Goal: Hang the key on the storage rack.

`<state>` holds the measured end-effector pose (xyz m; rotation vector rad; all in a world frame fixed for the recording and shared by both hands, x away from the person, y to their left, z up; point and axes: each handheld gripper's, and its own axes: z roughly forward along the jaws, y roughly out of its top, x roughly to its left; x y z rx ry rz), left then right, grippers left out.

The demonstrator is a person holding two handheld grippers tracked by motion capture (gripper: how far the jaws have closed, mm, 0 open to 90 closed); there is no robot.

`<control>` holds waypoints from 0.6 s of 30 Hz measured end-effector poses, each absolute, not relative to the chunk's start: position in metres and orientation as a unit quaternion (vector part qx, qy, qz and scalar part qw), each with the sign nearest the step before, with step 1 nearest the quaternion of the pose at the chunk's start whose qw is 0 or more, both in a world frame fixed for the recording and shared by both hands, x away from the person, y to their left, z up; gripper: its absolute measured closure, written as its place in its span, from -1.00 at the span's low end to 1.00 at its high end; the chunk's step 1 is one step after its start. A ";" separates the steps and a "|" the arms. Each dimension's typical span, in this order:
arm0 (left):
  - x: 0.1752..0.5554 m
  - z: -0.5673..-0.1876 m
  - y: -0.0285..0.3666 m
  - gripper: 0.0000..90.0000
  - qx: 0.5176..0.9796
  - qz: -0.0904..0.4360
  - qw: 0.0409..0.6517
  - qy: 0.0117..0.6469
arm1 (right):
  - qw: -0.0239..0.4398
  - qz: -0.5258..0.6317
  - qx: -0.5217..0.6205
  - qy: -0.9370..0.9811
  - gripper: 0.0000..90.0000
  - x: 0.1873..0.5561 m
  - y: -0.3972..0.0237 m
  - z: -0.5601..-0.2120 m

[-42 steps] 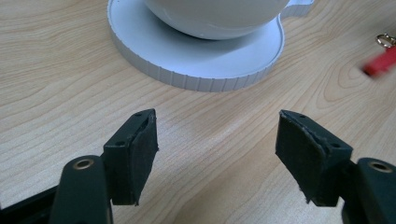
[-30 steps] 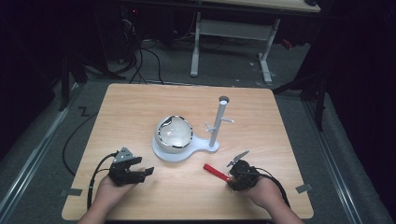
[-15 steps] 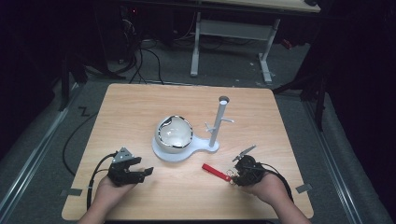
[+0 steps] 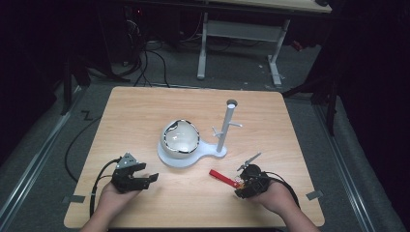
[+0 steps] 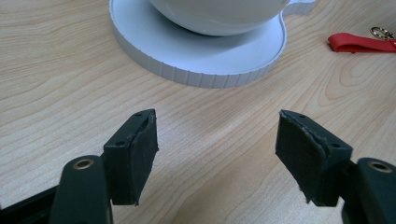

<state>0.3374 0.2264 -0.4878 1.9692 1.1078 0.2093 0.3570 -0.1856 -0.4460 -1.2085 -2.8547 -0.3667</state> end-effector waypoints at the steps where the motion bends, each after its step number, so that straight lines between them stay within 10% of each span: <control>1: 0.337 -0.488 0.226 -0.33 0.787 0.084 0.422 0.442 | 0.010 -0.121 -0.387 -0.914 0.07 0.356 -0.185 -0.444; 12: 0.337 -0.487 0.226 -0.33 0.787 0.084 0.422 0.441 | -0.071 -0.120 -0.405 -0.904 0.49 0.367 -0.200 -0.428; 18: 0.336 -0.487 0.226 -0.33 0.787 0.084 0.422 0.441 | -0.036 -0.091 -0.384 -0.918 0.20 0.366 -0.194 -0.442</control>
